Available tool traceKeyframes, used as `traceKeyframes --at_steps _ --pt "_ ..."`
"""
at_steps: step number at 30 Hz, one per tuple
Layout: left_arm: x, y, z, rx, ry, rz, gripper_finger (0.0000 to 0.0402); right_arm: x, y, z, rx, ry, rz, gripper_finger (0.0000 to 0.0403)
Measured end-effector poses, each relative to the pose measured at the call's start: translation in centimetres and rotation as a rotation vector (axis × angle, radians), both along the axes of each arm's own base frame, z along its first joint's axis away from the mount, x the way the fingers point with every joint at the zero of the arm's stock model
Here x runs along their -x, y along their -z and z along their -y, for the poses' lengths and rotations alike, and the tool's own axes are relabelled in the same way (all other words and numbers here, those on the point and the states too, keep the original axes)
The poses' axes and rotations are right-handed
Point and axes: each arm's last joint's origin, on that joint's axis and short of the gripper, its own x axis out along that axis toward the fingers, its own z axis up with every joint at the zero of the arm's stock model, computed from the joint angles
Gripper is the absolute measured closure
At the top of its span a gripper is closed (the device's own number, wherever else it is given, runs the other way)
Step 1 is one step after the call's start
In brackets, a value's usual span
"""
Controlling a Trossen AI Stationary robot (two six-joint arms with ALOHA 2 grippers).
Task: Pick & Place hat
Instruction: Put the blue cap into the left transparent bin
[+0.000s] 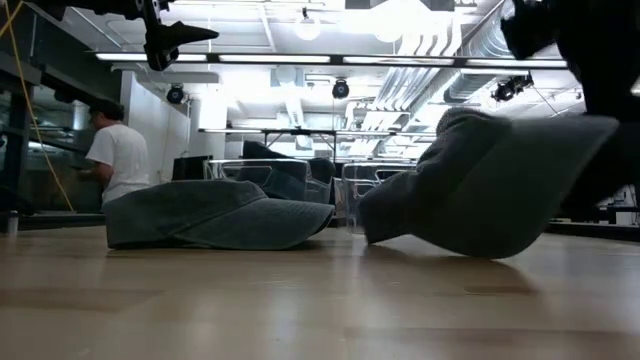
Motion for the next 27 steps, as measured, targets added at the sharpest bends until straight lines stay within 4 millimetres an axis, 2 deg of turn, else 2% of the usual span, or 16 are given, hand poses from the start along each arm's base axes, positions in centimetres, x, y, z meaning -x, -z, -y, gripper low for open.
traceKeyframes --at_steps 6,13,18,27 --pt "0.0 0.0 0.0 0.0 0.0 0.0 0.0094 -0.4 -3.6 0.1 0.068 -0.01 0.074 0.0402" --pt "0.0 0.0 0.0 0.0 0.001 0.0 0.0094 -1.0 -6.7 0.2 0.147 -0.019 0.219 0.0403" --pt "0.0 0.0 0.0 0.0 0.001 0.0 0.0094 -1.3 -7.9 0.3 0.2 -0.021 0.29 0.0403" --pt "0.0 0.0 0.0 -0.001 0.001 0.0 0.0094 -2.5 -8.7 0.4 0.307 0.026 0.462 0.0402"
